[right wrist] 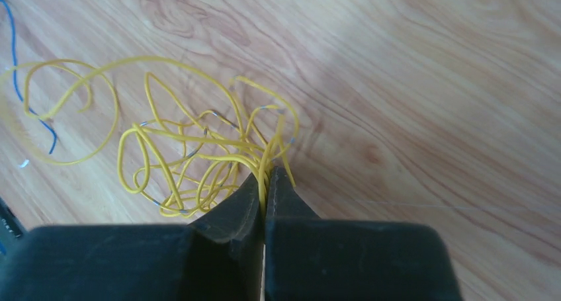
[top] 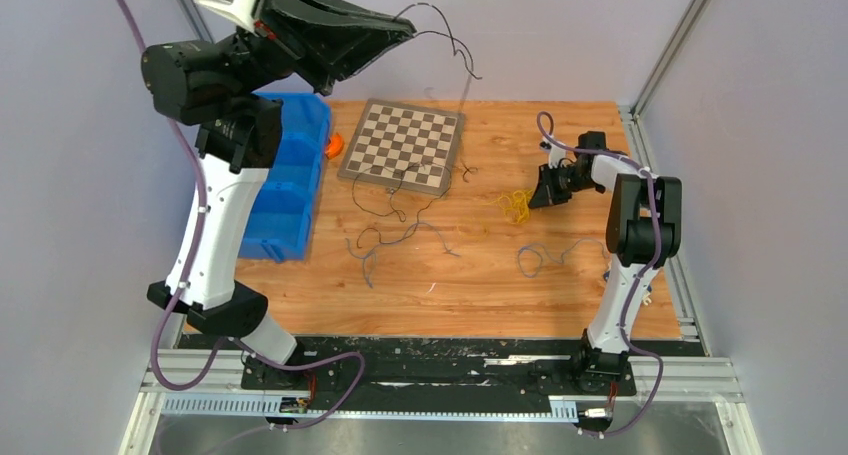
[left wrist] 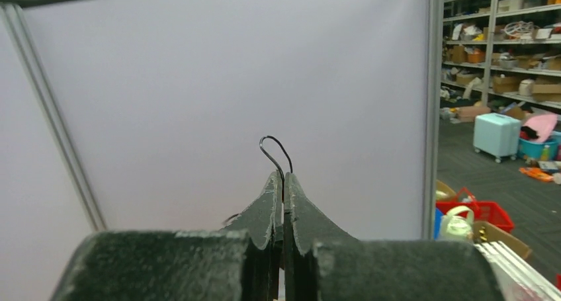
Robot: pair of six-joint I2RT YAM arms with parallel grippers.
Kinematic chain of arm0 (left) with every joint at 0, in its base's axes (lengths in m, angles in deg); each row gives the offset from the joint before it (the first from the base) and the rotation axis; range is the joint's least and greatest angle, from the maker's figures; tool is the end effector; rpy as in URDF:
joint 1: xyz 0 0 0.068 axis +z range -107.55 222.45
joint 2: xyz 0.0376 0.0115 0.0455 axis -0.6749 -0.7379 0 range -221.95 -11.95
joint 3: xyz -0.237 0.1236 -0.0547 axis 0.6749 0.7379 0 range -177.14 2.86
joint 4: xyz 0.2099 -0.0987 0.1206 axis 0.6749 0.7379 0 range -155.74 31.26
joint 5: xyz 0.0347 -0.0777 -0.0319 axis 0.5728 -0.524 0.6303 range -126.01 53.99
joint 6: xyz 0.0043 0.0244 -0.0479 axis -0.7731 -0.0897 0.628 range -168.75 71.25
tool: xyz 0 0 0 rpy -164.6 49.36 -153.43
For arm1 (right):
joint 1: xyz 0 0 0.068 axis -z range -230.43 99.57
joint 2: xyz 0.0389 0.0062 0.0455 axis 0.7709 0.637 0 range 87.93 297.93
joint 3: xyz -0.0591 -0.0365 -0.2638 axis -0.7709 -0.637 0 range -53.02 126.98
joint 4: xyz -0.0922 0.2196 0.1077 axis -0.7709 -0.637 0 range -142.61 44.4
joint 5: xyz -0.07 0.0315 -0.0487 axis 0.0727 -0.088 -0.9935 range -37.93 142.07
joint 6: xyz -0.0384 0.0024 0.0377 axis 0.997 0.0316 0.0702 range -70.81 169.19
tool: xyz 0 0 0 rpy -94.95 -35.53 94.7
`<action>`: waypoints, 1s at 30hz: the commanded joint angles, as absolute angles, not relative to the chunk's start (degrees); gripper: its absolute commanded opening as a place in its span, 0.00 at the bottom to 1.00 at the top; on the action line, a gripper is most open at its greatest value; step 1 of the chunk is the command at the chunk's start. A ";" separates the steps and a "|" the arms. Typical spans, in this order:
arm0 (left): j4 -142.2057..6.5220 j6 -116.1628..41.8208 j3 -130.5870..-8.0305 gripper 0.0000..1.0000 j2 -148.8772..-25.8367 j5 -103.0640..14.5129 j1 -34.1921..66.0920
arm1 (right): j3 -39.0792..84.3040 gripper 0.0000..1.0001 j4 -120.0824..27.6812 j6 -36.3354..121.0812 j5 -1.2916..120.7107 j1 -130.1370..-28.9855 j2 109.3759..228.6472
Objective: Untangle the cables
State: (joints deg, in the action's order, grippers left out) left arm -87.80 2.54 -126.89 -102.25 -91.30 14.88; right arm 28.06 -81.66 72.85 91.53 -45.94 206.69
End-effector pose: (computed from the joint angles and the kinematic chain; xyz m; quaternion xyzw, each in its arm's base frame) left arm 0.1791 -0.1265 0.6623 0.3953 0.3058 -0.6335 0.5907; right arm 0.4065 -0.0093 0.1453 -0.2022 0.9109 0.2918 0.2105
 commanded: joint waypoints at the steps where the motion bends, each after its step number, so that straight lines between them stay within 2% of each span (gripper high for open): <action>1: -88.20 -1.77 -133.60 0.00 -102.91 -85.32 15.95 | 30.61 0.00 -79.42 74.62 88.00 -44.82 207.88; 5: -86.66 -4.28 -134.59 0.00 -103.52 -82.18 17.08 | 30.96 0.00 -79.18 74.16 88.77 -43.25 207.85; 12: -81.17 -14.26 -123.08 0.00 -103.43 -77.38 17.54 | 31.53 0.00 -79.38 70.47 97.74 -42.46 198.63; 22: -89.31 -10.99 -125.62 0.00 -119.33 -72.25 17.74 | 34.68 0.00 -82.04 65.46 104.59 -39.22 188.17; 30: -90.80 -12.67 -114.44 0.00 -127.93 -74.69 17.64 | 37.33 0.00 -83.80 63.25 108.97 -39.11 183.27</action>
